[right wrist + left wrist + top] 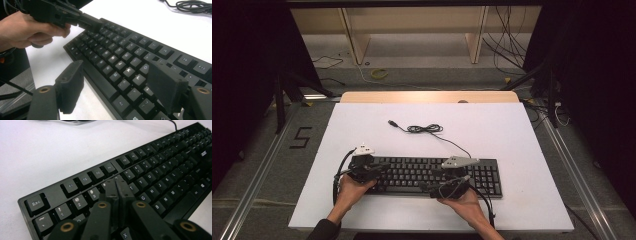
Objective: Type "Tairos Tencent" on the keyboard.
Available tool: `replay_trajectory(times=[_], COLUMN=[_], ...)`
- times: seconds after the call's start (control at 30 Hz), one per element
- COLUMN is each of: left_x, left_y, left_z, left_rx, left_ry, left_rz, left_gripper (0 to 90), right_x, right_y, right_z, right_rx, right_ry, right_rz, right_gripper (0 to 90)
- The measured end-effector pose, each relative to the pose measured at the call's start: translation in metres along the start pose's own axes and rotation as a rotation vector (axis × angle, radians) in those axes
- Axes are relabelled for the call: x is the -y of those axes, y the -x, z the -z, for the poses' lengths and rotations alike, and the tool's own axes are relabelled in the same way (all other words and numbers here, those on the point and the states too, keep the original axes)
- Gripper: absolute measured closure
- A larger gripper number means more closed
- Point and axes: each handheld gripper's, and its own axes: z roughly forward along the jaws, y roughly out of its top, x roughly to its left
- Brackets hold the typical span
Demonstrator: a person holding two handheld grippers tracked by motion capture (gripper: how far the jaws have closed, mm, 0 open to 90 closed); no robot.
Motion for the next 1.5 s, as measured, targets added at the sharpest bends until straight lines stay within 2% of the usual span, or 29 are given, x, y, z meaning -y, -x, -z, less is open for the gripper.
replay_trajectory(times=[0.23, 0.67, 0.73, 1.13, 1.5], left_x=[0.001, 0.002, 0.004, 0.004, 0.003], left_y=[0.001, 0.000, 0.000, 0.001, 0.002], left_z=[-0.006, -0.011, -0.013, -0.013, -0.008], left_rx=[-0.004, -0.018, -0.024, -0.022, -0.012], left_ry=[-0.034, -0.055, -0.069, -0.066, -0.044], left_rz=[-0.011, -0.012, -0.021, -0.034, -0.015], left_gripper=[89.0, 89.1, 89.2, 89.2, 89.0], right_x=[0.001, 0.001, 0.001, 0.001, 0.001], right_y=[0.000, -0.001, -0.001, 0.000, 0.000], right_z=[0.001, 0.003, 0.003, 0.003, 0.004], right_rx=[-0.002, -0.002, -0.002, 0.002, 0.001], right_ry=[-0.002, 0.000, 0.000, 0.000, 0.004], right_rz=[-0.001, 0.000, -0.001, -0.003, 0.001], right_gripper=[30.5, 30.5, 30.5, 30.5, 30.5])
